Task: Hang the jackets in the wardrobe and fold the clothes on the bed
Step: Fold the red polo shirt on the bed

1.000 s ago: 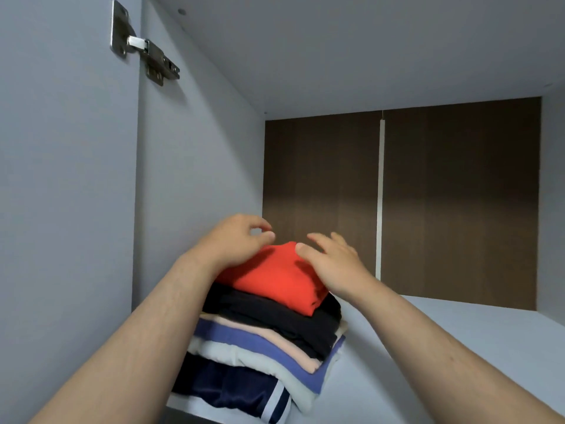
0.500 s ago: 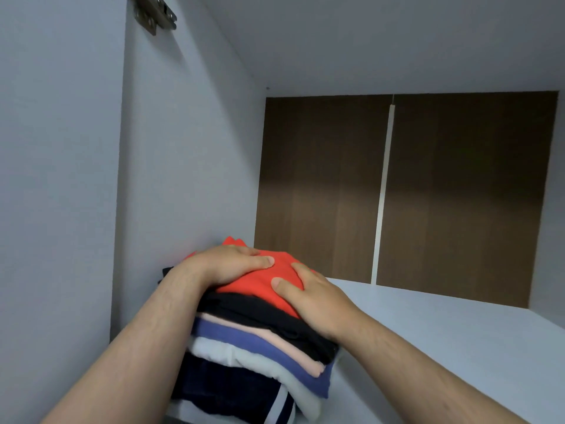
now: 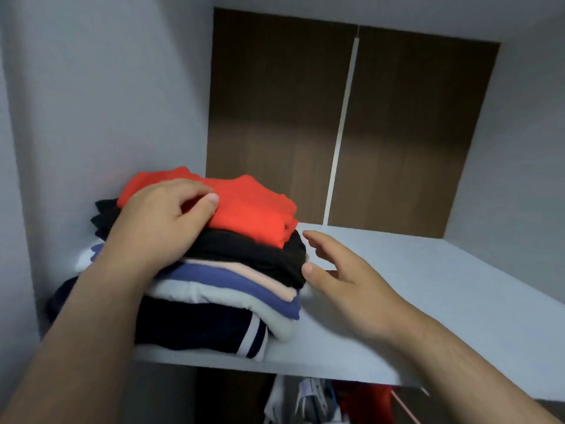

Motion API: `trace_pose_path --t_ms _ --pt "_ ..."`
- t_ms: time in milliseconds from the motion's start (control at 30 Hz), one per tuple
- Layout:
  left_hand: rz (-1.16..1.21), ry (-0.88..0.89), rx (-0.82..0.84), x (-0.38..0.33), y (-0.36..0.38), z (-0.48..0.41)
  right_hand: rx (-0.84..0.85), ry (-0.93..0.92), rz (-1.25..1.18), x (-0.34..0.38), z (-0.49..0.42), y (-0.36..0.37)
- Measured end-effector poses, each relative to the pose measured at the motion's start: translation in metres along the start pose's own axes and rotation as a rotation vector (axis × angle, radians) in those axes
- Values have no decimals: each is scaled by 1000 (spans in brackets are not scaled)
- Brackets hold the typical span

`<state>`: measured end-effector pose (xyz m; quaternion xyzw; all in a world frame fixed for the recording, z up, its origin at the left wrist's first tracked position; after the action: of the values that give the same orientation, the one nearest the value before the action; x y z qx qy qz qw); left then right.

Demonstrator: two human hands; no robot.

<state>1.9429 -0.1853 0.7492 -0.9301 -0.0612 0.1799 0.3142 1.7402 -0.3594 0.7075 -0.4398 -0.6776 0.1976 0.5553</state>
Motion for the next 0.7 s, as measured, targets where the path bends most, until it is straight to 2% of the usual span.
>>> trace_pose_path --t_ms 133,267,433,533,700 --pt "235 121 -13 -50 1 19 -73 37 176 -1 42 -11" --pt "446 193 208 -108 28 38 -171 121 219 0 100 -30" --pt "57 213 427 -161 61 60 -222 366 583 0 195 -65" --pt "7 202 543 -190 77 80 -266 526 732 3 253 -75" --pt "9 348 646 -289 101 130 -277 738 844 23 388 -87"
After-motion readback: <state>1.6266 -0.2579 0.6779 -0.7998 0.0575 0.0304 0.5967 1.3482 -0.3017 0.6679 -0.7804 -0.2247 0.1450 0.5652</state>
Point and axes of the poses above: each hand's wrist, its own z-axis away from the middle knuckle, its own y-axis out of the palm, x = y × z, the point moved 3 cm from there along -z, towards the middle knuckle, and after that the axes turned 13 degrees about x, right-handed, at the moved point
